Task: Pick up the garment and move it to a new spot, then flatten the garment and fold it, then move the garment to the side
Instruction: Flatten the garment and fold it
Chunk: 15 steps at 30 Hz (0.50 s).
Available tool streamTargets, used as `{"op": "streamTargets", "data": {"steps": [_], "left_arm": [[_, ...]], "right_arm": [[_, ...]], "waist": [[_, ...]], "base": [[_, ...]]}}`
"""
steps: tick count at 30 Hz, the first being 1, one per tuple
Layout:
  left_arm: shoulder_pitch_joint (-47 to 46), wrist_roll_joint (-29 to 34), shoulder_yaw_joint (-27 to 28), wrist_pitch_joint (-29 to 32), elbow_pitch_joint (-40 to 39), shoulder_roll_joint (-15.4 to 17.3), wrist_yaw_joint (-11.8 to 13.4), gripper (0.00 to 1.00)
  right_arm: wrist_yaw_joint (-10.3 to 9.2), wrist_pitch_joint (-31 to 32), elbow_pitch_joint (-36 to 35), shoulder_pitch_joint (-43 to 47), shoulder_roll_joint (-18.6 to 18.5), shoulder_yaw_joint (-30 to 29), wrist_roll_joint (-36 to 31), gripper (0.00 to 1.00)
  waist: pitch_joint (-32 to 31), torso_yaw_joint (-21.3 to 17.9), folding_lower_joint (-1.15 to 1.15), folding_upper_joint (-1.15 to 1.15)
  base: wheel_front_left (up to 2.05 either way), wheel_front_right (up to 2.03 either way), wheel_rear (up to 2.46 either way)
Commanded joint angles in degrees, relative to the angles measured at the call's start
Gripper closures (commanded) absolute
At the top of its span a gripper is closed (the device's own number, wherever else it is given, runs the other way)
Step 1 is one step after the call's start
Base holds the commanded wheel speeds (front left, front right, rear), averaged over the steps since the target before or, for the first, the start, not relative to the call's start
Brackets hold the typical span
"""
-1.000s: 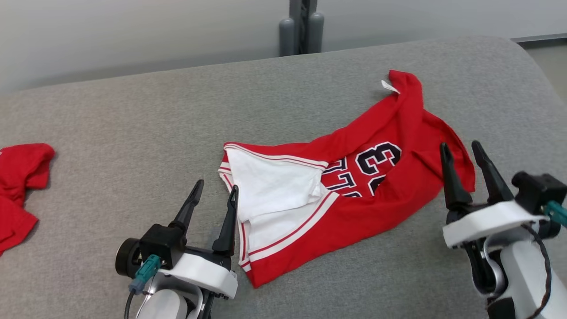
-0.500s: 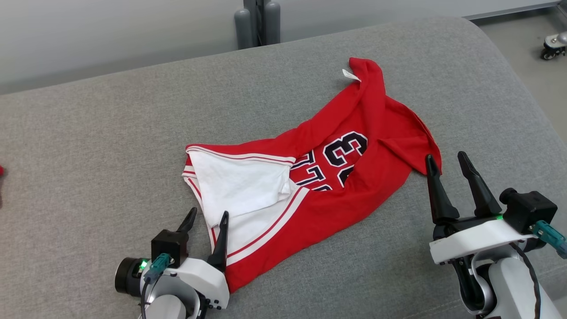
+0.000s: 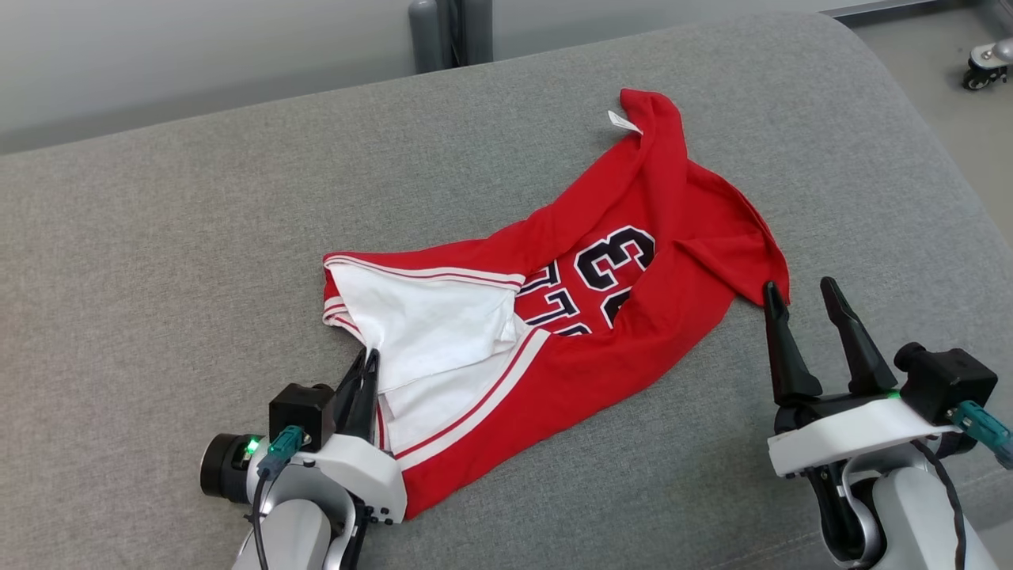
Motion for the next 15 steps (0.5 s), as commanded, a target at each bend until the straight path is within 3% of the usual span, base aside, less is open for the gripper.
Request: {"op": "streamTargets", "data": {"steps": [1, 2, 3, 15], "left_arm": [[0.1, 0.8, 0.3, -0.3, -0.7, 0.3, 0.4, 0.91], [0.4, 1.0, 0.4, -0.3, -1.2, 0.3, 0.4, 0.92], [0.8, 1.3, 0.5, -0.3, -1.8, 0.3, 0.5, 1.0], [2.2, 1.6, 3.3, -0.3, -7.2, 0.3, -0.1, 1.0]], "right_arm": [[-0.02, 0.0, 0.1, 0.4, -0.1, 0.0, -0.1, 0.0], [-0.02, 0.1, 0.3, 0.4, 0.0, 0.0, -0.1, 0.0], [-0.02, 0.1, 0.4, 0.4, 0.0, 0.0, -0.2, 0.0], [-0.02, 0.2, 1.5, -0.4, 0.4, 1.3, 0.1, 0.0]], "waist": [[-0.1, 0.2, 0.0, 0.0], [-0.1, 0.4, 0.0, 0.0], [-0.2, 0.6, 0.0, 0.0], [-1.1, 1.5, 0.0, 0.0]], "base": [[0.0, 0.0, 0.0], [0.0, 0.0, 0.0], [0.0, 0.0, 0.0], [0.0, 0.0, 0.0]]}}
